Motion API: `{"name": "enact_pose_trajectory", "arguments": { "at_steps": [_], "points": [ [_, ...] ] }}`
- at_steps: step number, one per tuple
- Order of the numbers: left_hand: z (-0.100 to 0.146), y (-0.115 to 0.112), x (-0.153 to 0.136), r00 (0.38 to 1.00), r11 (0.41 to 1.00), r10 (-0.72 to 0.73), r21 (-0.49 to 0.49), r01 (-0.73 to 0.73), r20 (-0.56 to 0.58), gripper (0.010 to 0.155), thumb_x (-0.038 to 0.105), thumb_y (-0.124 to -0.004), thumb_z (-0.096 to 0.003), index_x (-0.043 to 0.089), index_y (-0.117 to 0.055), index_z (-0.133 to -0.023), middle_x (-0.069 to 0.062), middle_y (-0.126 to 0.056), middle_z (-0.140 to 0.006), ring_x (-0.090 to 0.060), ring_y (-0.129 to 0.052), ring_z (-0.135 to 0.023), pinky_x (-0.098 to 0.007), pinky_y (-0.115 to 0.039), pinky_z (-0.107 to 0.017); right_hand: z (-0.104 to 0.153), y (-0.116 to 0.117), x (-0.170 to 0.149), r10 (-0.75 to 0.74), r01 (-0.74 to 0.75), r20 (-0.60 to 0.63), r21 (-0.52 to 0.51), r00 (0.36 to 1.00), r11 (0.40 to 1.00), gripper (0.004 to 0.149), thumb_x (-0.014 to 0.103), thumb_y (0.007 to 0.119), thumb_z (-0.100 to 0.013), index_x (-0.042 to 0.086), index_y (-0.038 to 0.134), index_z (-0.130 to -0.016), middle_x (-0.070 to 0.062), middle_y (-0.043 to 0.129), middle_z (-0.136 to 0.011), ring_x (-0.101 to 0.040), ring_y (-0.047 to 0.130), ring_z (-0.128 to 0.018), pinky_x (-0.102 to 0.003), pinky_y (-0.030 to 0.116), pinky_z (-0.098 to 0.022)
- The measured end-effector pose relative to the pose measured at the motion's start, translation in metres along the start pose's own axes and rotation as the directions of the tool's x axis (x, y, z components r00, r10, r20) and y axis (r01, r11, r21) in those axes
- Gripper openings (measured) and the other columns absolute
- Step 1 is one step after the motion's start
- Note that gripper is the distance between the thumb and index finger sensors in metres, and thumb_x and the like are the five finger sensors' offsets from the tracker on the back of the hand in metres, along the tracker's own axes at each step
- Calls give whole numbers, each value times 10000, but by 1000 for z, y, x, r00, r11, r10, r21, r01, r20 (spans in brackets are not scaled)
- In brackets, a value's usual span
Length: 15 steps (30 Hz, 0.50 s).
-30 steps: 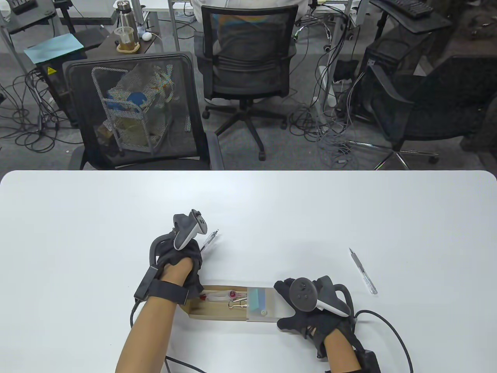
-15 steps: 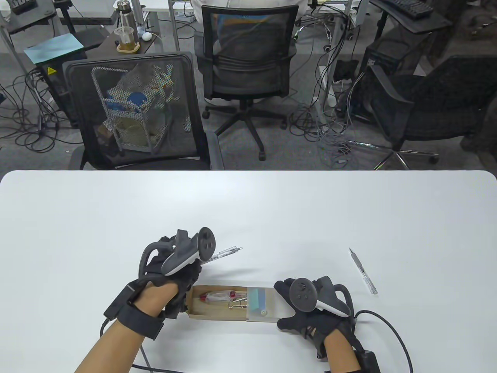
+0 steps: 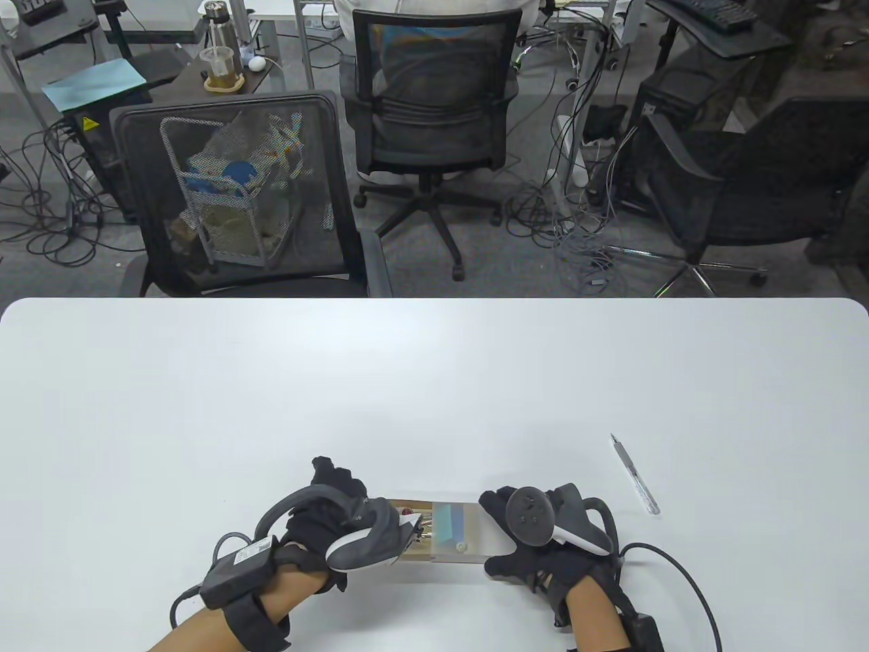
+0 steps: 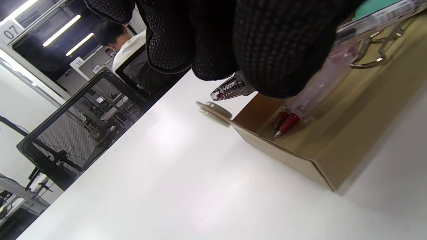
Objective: Pack snap-button pull-out pencil case
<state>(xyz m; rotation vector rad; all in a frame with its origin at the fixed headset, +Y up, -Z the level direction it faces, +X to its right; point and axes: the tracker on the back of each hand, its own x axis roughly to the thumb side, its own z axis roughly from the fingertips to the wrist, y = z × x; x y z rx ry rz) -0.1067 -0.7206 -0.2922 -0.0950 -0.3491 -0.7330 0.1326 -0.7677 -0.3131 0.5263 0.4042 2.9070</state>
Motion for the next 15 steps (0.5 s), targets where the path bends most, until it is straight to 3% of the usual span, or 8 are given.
{"name": "enact_pose_trajectory", "arguments": {
  "at_steps": [7, 15],
  "points": [
    [-12, -6, 14, 999, 997, 34, -65, -32, 40, 473, 416, -949, -314, 378, -906, -784, 146, -927, -827, -162, -911, -854, -535, -577, -801, 0, 0, 0, 0, 0, 0, 0, 1000, 1000, 909, 612, 877, -304, 335, 475, -1071, 1, 541, -1153, -338, 594, -1027, -615, 442, -743],
    [-13, -8, 4, 990, 987, 121, -111, -113, 70, 472, 411, -950, -312, 383, -917, -783, 151, -935, -822, -157, -921, -847, -532, -584, -798, 0, 0, 0, 2, -2, 2, 0, 1000, 1000, 910, 613, 877, -305, 337, 471, -1072, -1, 542, -1153, -338, 594, -1026, -615, 442, -743]
  ]
}}
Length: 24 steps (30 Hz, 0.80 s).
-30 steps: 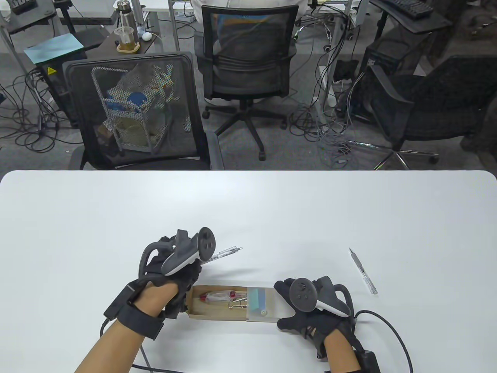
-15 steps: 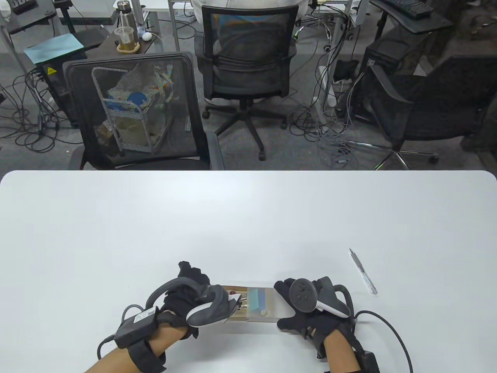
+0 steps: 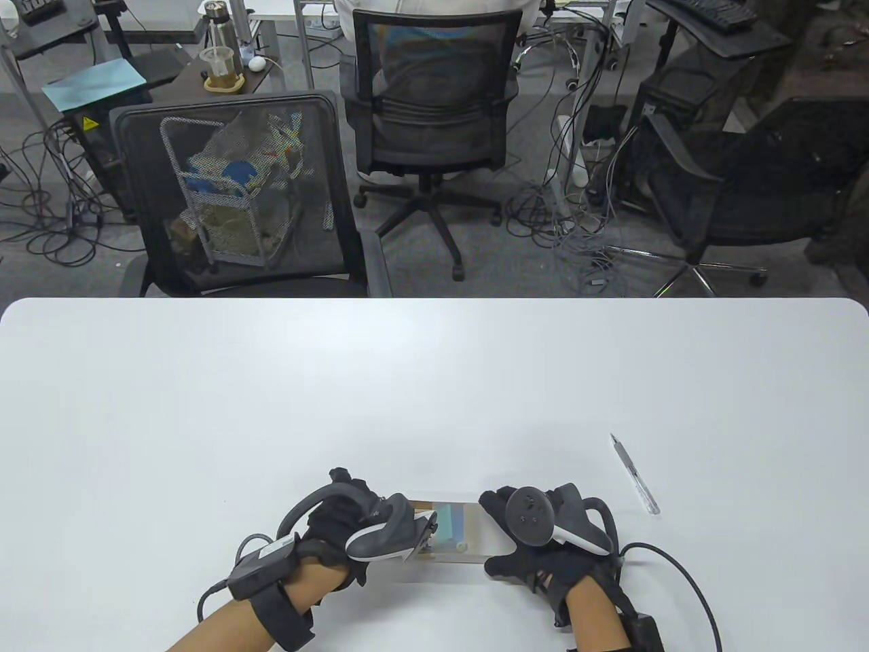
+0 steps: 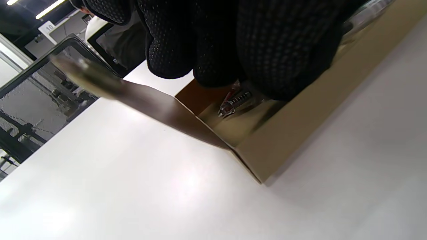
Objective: Pack snap-button pull-out pencil case
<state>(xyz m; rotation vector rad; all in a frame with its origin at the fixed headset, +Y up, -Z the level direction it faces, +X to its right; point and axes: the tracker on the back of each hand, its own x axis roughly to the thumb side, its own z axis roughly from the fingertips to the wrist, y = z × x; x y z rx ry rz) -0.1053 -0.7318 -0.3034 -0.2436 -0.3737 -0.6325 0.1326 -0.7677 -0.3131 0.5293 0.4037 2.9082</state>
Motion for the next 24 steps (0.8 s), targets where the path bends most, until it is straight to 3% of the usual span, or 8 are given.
{"name": "enact_pose_trajectory", "arguments": {
  "at_steps": [11, 16, 20, 21, 24],
  "points": [
    [20, 10, -27, 997, 997, 75, -14, -75, 6, 493, 406, -940, -319, 377, -911, -811, 142, -925, -851, -166, -913, -861, -535, -579, -798, 0, 0, 0, -1, 1, 1, 0, 1000, 1000, 911, 612, 878, -305, 336, 471, -1072, -1, 540, -1153, -336, 594, -1027, -616, 443, -742],
    [31, 13, -50, 982, 981, 190, 27, -190, -14, 519, 427, -932, -318, 390, -890, -834, 142, -903, -883, -170, -893, -885, -532, -574, -799, 0, 0, 0, 1, -1, 1, -1, 1000, 1000, 911, 612, 878, -305, 337, 470, -1072, 1, 541, -1153, -339, 592, -1027, -616, 441, -743],
    [45, 15, -83, 928, 925, 368, 125, -358, -62, 565, 462, -923, -319, 394, -852, -875, 133, -863, -933, -188, -855, -926, -532, -559, -803, 0, 0, 0, 1, -1, 1, -1, 1000, 1000, 913, 612, 878, -304, 337, 468, -1072, 2, 539, -1153, -337, 591, -1027, -616, 440, -743],
    [13, -1, -56, 911, 907, 406, 157, -391, -78, 577, 474, -918, -320, 393, -842, -885, 129, -854, -945, -193, -843, -938, -535, -553, -805, 0, 0, 0, 1, -1, 1, -1, 1000, 1000, 912, 612, 878, -305, 338, 469, -1072, 1, 538, -1153, -338, 591, -1027, -617, 439, -743],
    [24, -11, -87, 823, 821, 554, 251, -514, -126, 607, 504, -885, -335, 383, -804, -925, 108, -812, -995, -219, -800, -979, -548, -522, -814, 0, 0, 0, 1, -1, 1, -1, 1000, 1000, 915, 612, 879, -304, 336, 468, -1073, -1, 539, -1154, -339, 593, -1026, -617, 441, -743]
  ]
}}
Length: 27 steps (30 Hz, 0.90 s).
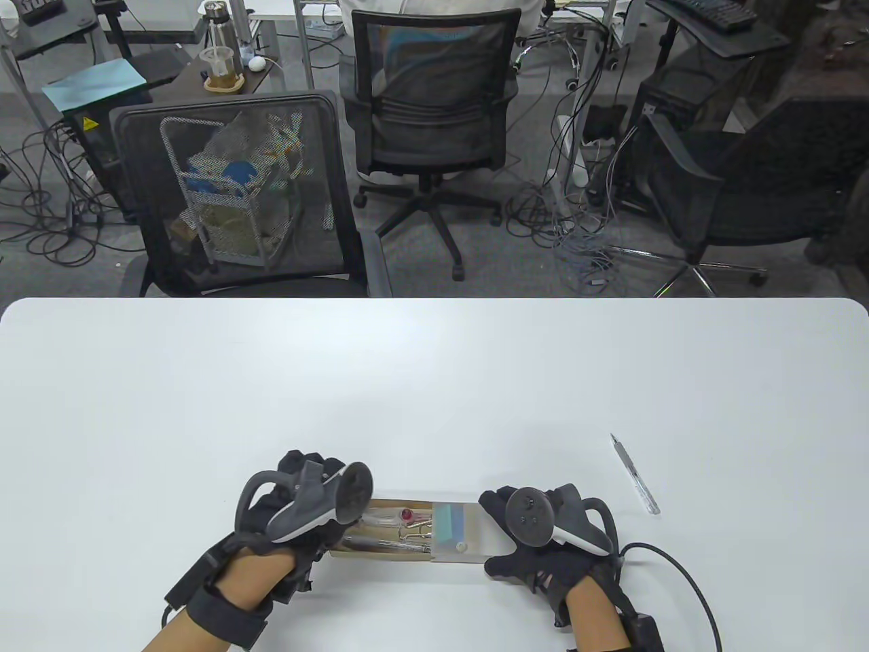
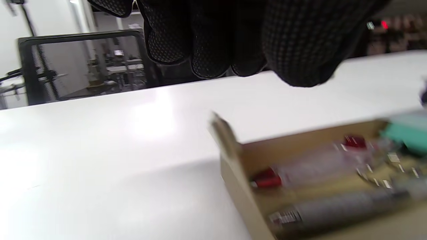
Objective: Pack snap-button pull-out pencil case
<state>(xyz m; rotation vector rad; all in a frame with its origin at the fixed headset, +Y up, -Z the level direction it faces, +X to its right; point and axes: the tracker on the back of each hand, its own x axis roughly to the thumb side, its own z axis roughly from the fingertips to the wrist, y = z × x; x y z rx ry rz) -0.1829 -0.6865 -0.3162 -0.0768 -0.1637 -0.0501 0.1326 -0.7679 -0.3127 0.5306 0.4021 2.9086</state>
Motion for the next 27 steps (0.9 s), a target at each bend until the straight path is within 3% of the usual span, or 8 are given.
{"name": "enact_pose_trajectory", "arguments": {
  "at_steps": [5, 10, 14, 24, 27],
  "points": [
    [8, 2, -46, 969, 970, 221, 133, -205, -112, 738, 568, -825, -355, 393, -625, -1043, 76, -656, -1116, -266, -650, -1080, -588, -418, -834, 0, 0, 0, 7, -7, -1, -5, 1000, 1000, 915, 614, 879, -303, 337, 468, -1072, 2, 540, -1152, -336, 592, -1026, -615, 442, -743],
    [14, -14, -75, 920, 917, 359, 242, -316, -158, 835, 620, -800, -350, 421, -479, -1095, 81, -503, -1193, -299, -509, -1156, -625, -329, -843, 1, 0, 1, 10, -10, -2, -10, 1000, 1000, 916, 615, 879, -304, 336, 465, -1072, 3, 538, -1152, -336, 590, -1027, -614, 442, -743],
    [12, -27, -86, 914, 929, 346, 213, -302, -212, 890, 647, -781, -345, 441, -374, -1109, 89, -393, -1224, -326, -404, -1193, -643, -269, -847, 1, 1, 1, 13, -13, -1, -13, 1000, 1000, 918, 618, 877, -304, 335, 462, -1073, 1, 535, -1152, -337, 590, -1026, -614, 442, -743],
    [23, -36, -99, 907, 930, 344, 222, -293, -244, 913, 654, -783, -340, 451, -340, -1111, 91, -340, -1233, -323, -310, -1208, -653, -208, -842, 3, -4, 3, 10, -10, 2, -9, 1000, 1000, 939, 645, 863, -304, 314, 449, -1079, -27, 505, -1167, -365, 551, -1041, -623, 429, -743],
    [25, -35, -101, 905, 926, 350, 236, -295, -242, 913, 652, -785, -340, 449, -341, -1111, 90, -343, -1233, -321, -307, -1208, -654, -202, -842, 11, -19, -6, -89, 87, -10, -97, 996, 991, 931, 660, 848, -305, 322, 453, -1077, -27, 484, -1177, -368, 521, -1054, -626, 418, -746]
  ]
}}
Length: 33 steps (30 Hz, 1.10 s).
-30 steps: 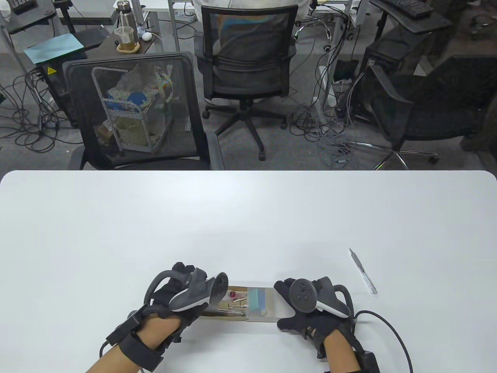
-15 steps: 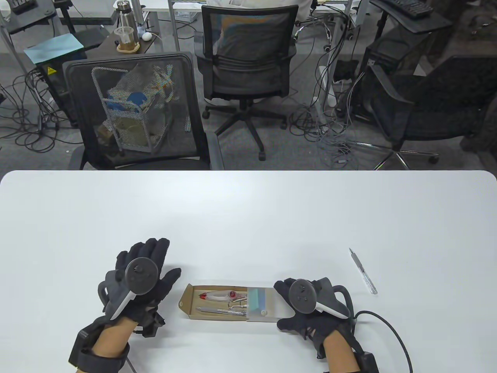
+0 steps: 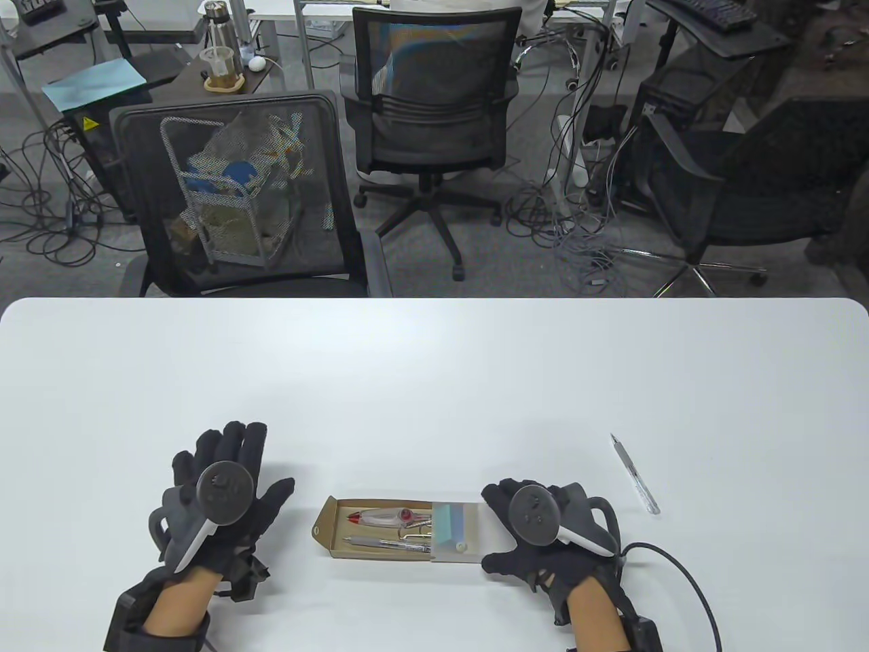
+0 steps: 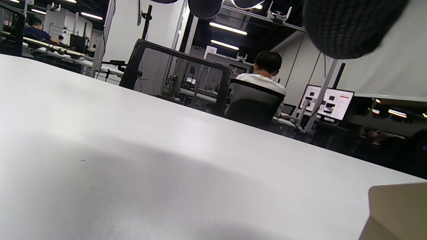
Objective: Pack snap-button pull-out pencil case
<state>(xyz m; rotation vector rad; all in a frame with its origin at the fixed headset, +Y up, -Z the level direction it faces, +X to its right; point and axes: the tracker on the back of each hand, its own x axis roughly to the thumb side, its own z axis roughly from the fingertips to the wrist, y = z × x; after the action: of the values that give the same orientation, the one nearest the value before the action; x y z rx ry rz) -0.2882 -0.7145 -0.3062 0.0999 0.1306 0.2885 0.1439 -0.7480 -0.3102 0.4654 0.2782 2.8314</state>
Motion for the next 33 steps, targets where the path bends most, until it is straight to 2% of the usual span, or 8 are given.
{"name": "enact_pose_trajectory", "arguments": {
  "at_steps": [4, 6, 8, 10, 14, 23, 25, 33],
  "points": [
    [1, -1, 2, 1000, 1000, -26, 6, 26, 4, 915, 653, -787, -339, 454, -340, -1111, 93, -331, -1235, -316, -288, -1209, -655, -188, -841, 6, -29, -26, -107, 91, -79, -184, 991, 979, 886, 655, 815, -349, 309, 460, -1083, -43, 477, -1180, -372, 524, -1050, -623, 437, -742],
    [1, -1, 2, 999, 999, -33, 14, 33, 8, 916, 654, -787, -338, 452, -340, -1111, 92, -333, -1234, -314, -287, -1210, -654, -188, -841, 7, -41, -45, -119, 50, -228, -287, 966, 957, 869, 648, 818, -353, 303, 484, -1077, -46, 511, -1170, -365, 563, -1037, -610, 471, -740],
    [1, -1, 2, 999, 999, -36, 13, 36, 11, 917, 654, -787, -338, 455, -337, -1111, 94, -334, -1234, -314, -288, -1210, -655, -189, -841, 5, -49, -62, -89, -34, -356, -324, 930, 945, 853, 635, 826, -350, 306, 507, -1069, -38, 546, -1161, -354, 598, -1029, -598, 499, -743],
    [1, -1, 1, 999, 999, -35, 14, 35, 11, 920, 656, -787, -338, 455, -332, -1111, 95, -332, -1235, -313, -287, -1210, -654, -188, -841, 2, -53, -77, -69, -86, -455, -311, 888, 946, 843, 624, 836, -346, 310, 521, -1062, -29, 563, -1154, -341, 618, -1022, -585, 515, -745],
    [1, -1, 2, 999, 999, -38, 9, 38, 15, 920, 656, -789, -336, 454, -337, -1111, 95, -335, -1234, -314, -288, -1210, -655, -188, -841, -7, -53, -104, 24, -209, -642, -213, 766, 954, 815, 604, 851, -341, 312, 559, -1044, -10, 617, -1131, -317, 670, -1001, -564, 543, -746],
    [1, -1, 2, 999, 999, -49, 5, 49, 19, 929, 656, -798, -333, 453, -334, -1112, 95, -334, -1235, -311, -282, -1210, -654, -185, -842, -15, -34, -144, 150, -253, -822, 7, 549, 967, 722, 578, 853, -350, 302, 650, -986, -3, 765, -1021, -255, 809, -881, -510, 643, -701],
    [1, -2, 3, 998, 998, -55, 4, 55, 21, 930, 655, -801, -332, 454, -335, -1112, 95, -334, -1235, -311, -282, -1210, -655, -185, -841, -13, -31, -150, 139, -231, -844, 19, 519, 973, 687, 572, 842, -357, 304, 671, -966, -1, 790, -990, -244, 826, -848, -504, 652, -692],
    [1, -3, 3, 998, 998, -59, 1, 59, 20, 932, 657, -801, -330, 453, -336, -1111, 96, -335, -1234, -309, -285, -1210, -655, -188, -842, -15, -28, -149, 95, -195, -856, -7, 507, 981, 518, 495, 820, -394, 311, 738, -872, 19, 853, -860, -221, 863, -731, -507, 677, -659]
  ]
}}
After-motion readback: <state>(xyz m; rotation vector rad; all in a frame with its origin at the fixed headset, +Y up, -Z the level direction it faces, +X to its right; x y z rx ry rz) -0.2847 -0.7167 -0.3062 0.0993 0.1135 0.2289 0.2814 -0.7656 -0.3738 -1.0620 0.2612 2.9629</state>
